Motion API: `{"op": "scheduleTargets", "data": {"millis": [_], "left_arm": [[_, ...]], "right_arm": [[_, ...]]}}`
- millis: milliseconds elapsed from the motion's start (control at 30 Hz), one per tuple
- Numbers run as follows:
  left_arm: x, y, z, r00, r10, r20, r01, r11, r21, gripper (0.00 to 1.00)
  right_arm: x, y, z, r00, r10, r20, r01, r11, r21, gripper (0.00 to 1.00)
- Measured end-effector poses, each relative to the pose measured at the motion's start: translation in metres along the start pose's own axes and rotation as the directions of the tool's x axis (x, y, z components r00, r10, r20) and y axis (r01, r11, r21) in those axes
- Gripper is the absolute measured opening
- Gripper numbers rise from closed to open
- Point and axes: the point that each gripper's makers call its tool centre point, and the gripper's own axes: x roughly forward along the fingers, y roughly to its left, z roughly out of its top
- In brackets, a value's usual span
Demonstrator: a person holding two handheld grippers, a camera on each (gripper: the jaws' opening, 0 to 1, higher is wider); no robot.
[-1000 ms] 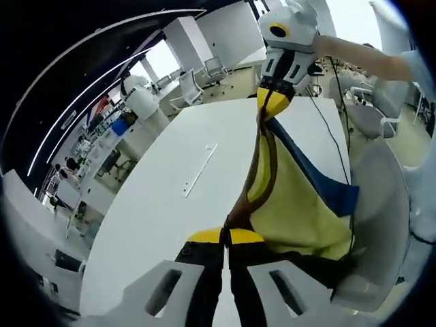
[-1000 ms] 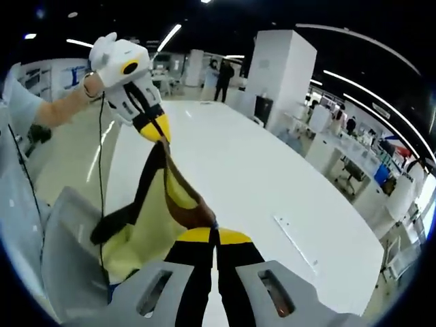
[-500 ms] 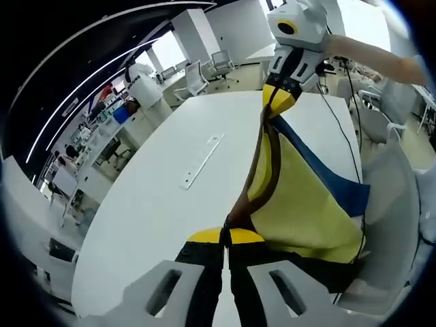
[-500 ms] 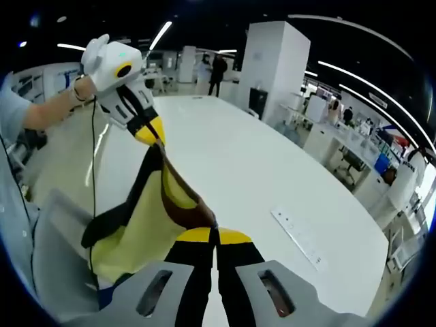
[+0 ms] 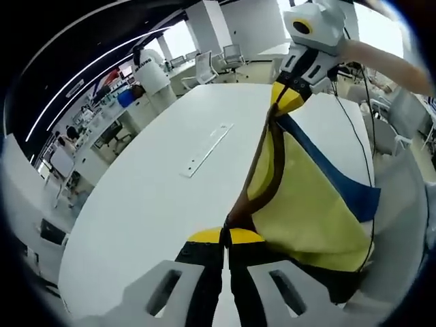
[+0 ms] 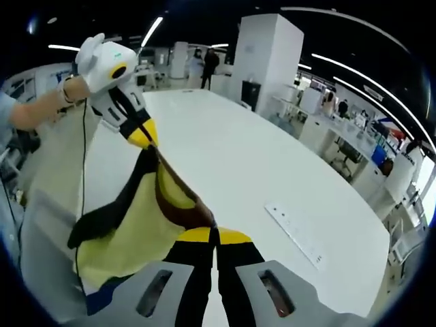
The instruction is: Fold the garment on the visible template until the final outline fits inside the template.
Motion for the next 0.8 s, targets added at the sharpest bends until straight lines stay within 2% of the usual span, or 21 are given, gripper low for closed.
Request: {"op": "scheduleTargets", "data": {"millis": [33, 133, 233, 533, 600, 800], "left_arm": [[0.005, 0.005, 0.002, 1.0, -0.006, 0.002, 0.006, 1.0, -0.013, 0.0], [0.01, 0.004, 0.0, 1.0, -0.009, 0.002, 0.009, 1.0, -0.028, 0.0], [0.021, 0.014, 0.002, 1.0, -0.005, 0.005, 0.005, 0.999, -0.041, 0.0], [0.047, 0.027, 0.0, 0.999, 0.034, 0.018, -0.033, 0.997, -0.073, 0.0], [0.051, 0.02, 0.0, 0.999, 0.039, 0.022, -0.038, 0.996, -0.084, 0.0], [0.075, 0.023, -0.012, 0.997, 0.069, 0.015, -0.067, 0.992, -0.108, 0.0]], "right_arm": [[0.003, -0.003, -0.003, 1.0, -0.007, -0.005, 0.007, 1.0, 0.002, 0.01], [0.01, -0.01, -0.009, 1.0, -0.023, -0.011, 0.023, 1.0, 0.012, 0.01], [0.017, -0.016, -0.016, 0.999, -0.046, -0.017, 0.046, 0.998, 0.031, 0.01], [0.039, -0.034, -0.032, 0.993, -0.111, -0.039, 0.113, 0.992, 0.063, 0.01], [0.043, -0.035, -0.037, 0.991, -0.122, -0.046, 0.125, 0.99, 0.068, 0.01], [0.058, -0.044, -0.049, 0.989, -0.14, -0.053, 0.145, 0.984, 0.1, 0.01]]}}
